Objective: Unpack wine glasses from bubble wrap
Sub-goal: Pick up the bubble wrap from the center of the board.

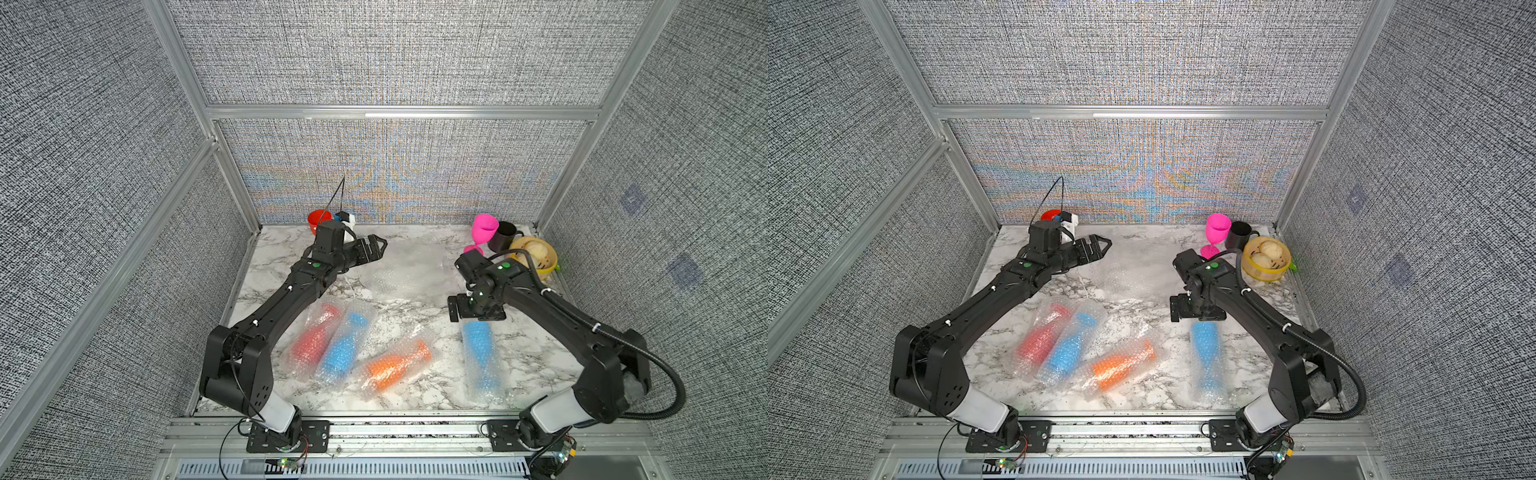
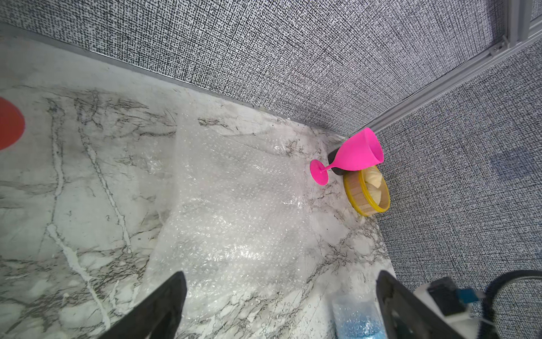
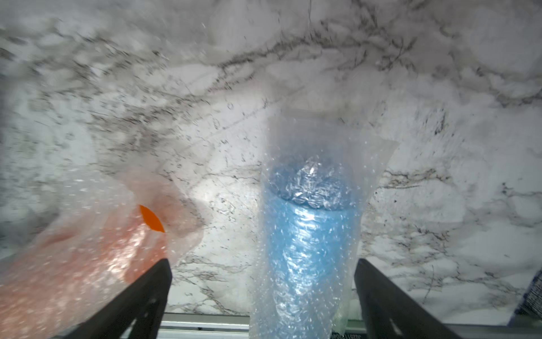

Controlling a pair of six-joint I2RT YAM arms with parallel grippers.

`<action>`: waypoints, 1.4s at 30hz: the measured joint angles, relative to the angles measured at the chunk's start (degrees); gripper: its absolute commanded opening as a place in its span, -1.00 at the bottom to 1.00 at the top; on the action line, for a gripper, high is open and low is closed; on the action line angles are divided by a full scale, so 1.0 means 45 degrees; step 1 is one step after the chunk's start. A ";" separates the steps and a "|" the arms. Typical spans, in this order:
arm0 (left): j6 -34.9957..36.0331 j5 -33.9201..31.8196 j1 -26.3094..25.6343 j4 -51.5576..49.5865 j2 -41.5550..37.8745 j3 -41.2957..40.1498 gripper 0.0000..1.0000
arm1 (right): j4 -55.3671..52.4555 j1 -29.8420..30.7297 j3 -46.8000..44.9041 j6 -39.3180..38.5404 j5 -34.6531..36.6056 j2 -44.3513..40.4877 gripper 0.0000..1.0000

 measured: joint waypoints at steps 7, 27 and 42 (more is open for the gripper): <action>0.0024 0.0049 0.0000 0.0024 -0.0107 0.0000 1.00 | 0.0301 0.0010 -0.0729 0.0039 0.0617 0.1001 0.98; 0.0044 0.0364 0.0063 0.0049 0.0165 0.0005 1.00 | 0.0495 -0.0238 -0.1632 0.0821 0.1020 -0.0180 0.98; 0.0010 0.0525 0.0063 0.0083 0.0277 0.0005 0.99 | 0.2176 -0.0913 -0.2535 0.0529 -0.0170 0.1224 0.54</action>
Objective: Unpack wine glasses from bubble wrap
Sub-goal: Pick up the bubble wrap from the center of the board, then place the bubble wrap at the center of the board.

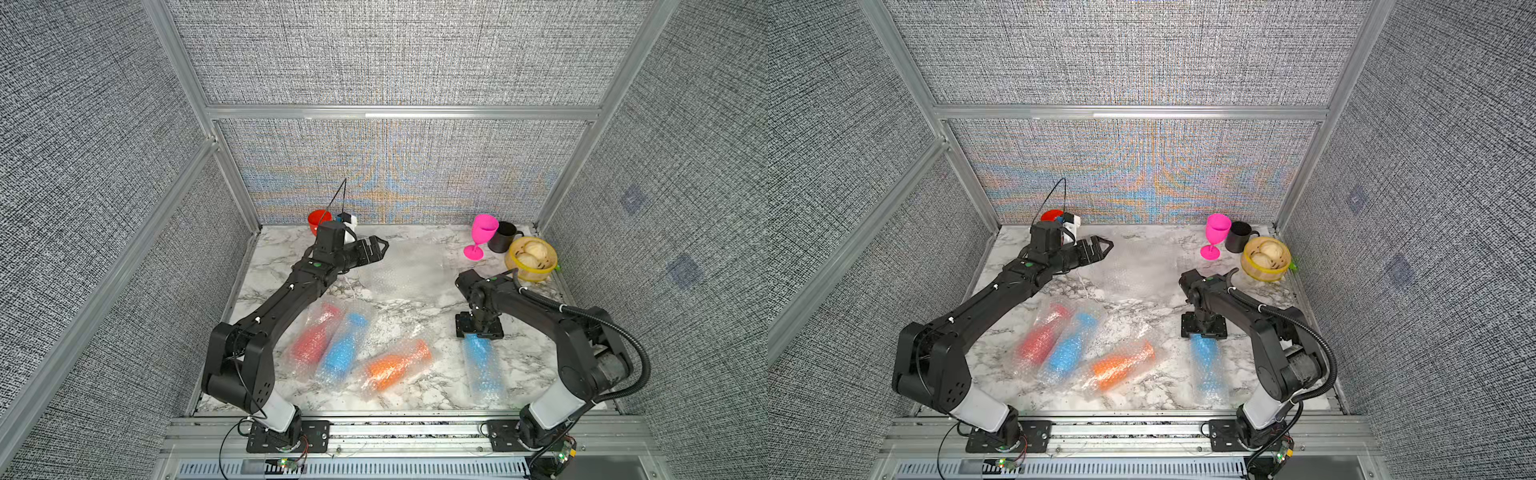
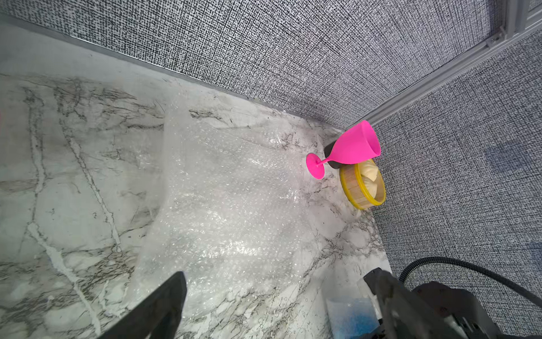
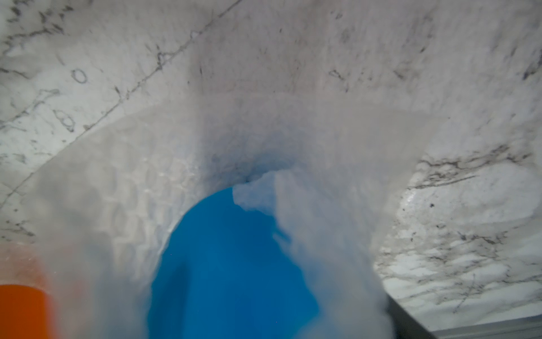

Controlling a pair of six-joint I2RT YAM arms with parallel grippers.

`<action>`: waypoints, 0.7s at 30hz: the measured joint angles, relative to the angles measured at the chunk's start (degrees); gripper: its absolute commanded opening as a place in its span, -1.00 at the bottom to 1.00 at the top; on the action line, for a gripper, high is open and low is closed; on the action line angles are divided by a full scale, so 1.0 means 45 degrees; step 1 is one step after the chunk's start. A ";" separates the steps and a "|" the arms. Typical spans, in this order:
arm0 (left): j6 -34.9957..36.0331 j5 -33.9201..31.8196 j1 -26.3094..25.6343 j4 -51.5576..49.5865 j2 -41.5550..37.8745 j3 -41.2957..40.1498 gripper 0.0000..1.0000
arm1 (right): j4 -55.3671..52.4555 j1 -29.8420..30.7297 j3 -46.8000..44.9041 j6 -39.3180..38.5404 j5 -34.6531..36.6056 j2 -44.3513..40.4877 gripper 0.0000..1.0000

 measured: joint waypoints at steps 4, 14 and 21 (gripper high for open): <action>-0.0015 0.0092 0.0024 0.0049 0.0073 0.0000 0.99 | -0.0126 -0.0010 0.0758 -0.0044 0.0219 -0.0418 0.50; -0.0403 0.0466 0.0359 0.0316 0.0413 0.0005 0.99 | -0.1826 -0.0321 0.8189 -0.0884 0.0559 0.2011 0.52; -0.0719 0.0797 0.0573 0.0578 0.0695 0.0005 1.00 | -0.2293 -0.0913 1.4678 -0.0461 -0.1185 0.5989 0.52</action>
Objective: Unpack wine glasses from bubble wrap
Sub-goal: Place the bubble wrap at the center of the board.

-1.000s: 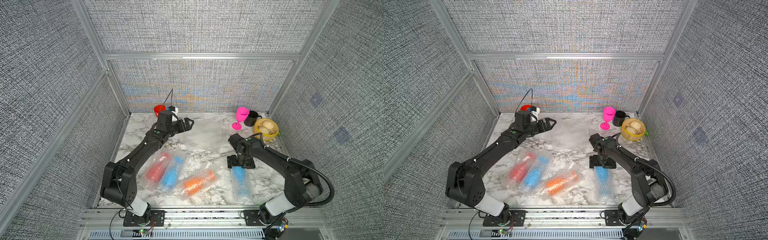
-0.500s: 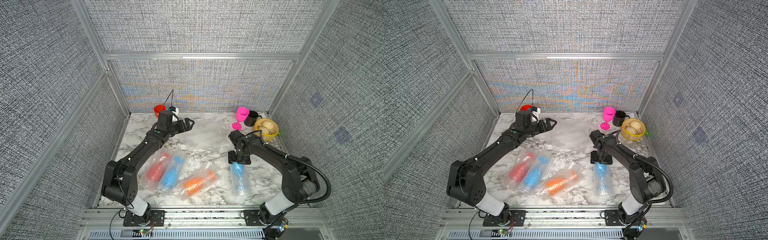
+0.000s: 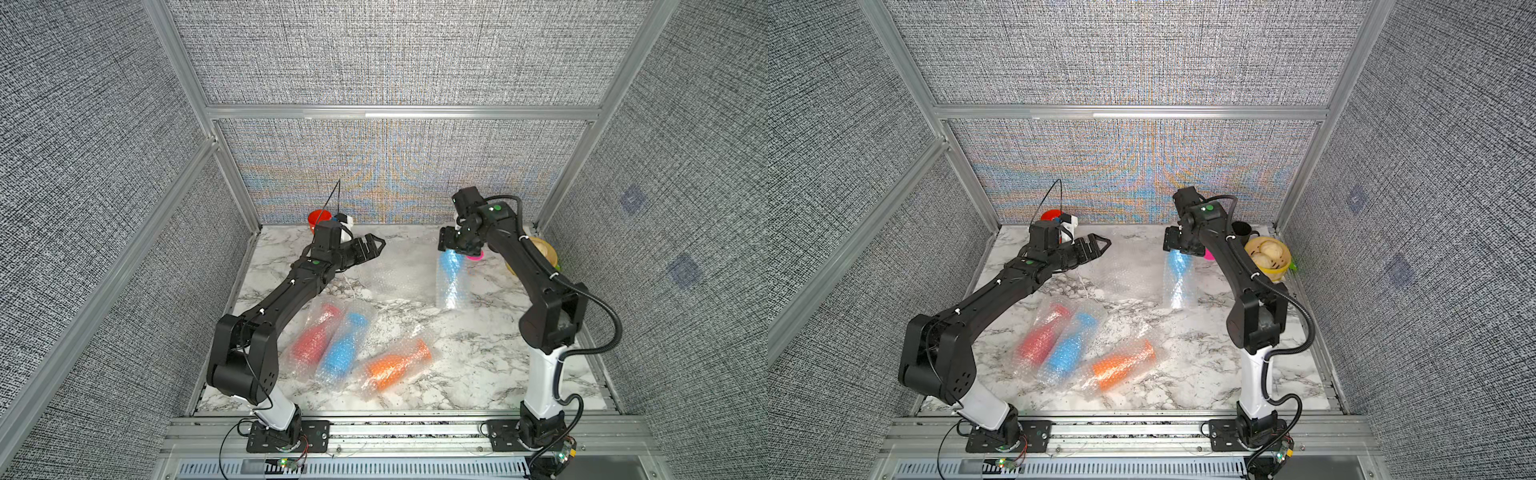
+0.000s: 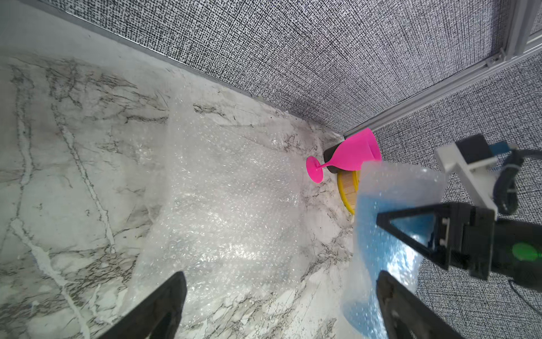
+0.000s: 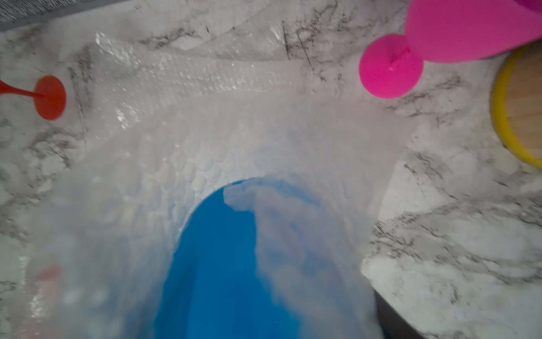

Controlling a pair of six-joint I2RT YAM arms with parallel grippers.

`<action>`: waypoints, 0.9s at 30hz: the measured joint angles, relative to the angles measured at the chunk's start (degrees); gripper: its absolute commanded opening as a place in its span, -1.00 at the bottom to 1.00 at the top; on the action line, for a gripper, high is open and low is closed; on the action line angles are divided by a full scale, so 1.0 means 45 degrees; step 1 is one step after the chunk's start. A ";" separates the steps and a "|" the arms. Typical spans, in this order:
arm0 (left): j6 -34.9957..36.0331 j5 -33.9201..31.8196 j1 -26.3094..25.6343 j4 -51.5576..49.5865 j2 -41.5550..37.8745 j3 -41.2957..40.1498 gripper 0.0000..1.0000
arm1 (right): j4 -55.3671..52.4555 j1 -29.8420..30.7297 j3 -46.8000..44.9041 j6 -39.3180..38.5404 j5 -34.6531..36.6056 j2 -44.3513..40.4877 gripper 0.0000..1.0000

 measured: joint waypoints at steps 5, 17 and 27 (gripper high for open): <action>-0.0053 0.0102 0.0126 0.0029 0.0097 0.0000 1.00 | -0.0209 -0.0131 0.2642 0.0646 -0.1103 0.2477 0.54; -0.0753 0.0729 0.0505 0.0641 0.0437 0.0010 1.00 | -0.0393 -0.0175 0.3424 0.1277 -0.1899 0.5090 0.70; -0.1190 0.1141 0.0578 0.0986 0.0835 0.0005 1.00 | -0.0141 -0.0073 0.2905 0.0850 -0.2370 0.4750 0.92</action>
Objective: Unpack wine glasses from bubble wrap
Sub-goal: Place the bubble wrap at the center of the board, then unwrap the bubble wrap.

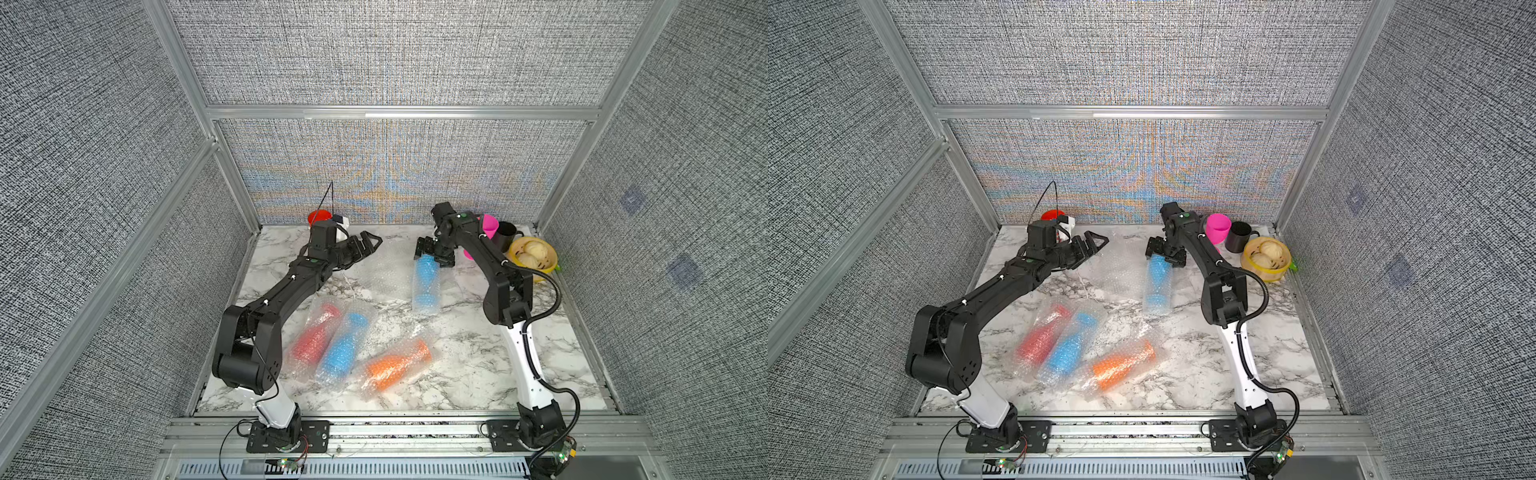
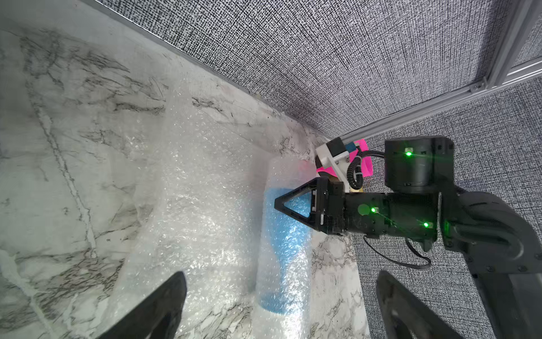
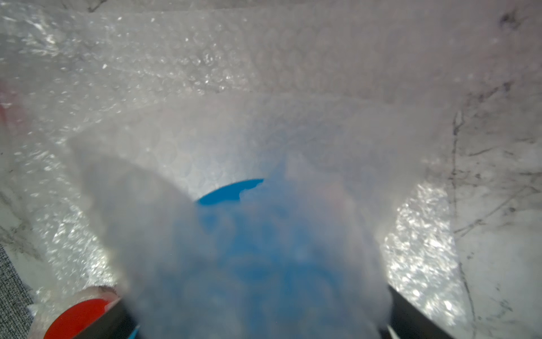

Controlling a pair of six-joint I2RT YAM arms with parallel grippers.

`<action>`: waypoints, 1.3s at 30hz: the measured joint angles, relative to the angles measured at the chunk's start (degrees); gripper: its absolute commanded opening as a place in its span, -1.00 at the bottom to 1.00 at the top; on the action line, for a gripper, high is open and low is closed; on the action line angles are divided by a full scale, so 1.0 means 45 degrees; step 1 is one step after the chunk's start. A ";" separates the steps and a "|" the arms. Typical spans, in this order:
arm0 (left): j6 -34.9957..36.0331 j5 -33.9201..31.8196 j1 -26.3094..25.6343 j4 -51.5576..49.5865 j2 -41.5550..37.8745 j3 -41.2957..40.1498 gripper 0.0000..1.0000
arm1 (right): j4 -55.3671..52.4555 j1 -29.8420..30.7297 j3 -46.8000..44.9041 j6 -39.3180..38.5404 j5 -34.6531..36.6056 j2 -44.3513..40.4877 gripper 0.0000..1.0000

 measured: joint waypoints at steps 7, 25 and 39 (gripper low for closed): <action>0.0029 0.0189 -0.0078 0.0092 0.0243 0.0097 1.00 | 0.2244 -0.0316 -0.4046 -0.0379 -0.0408 -0.3400 0.84; 0.1826 -0.0855 -0.3220 -0.3041 0.3011 0.3594 0.89 | 0.5727 -0.1389 -0.9559 0.0301 -0.1360 -0.4682 -0.38; 0.1787 -0.0937 -0.3492 -0.3332 0.4133 0.3648 0.80 | 0.6572 -0.1078 -0.8971 0.0408 -0.2127 -0.3541 -0.39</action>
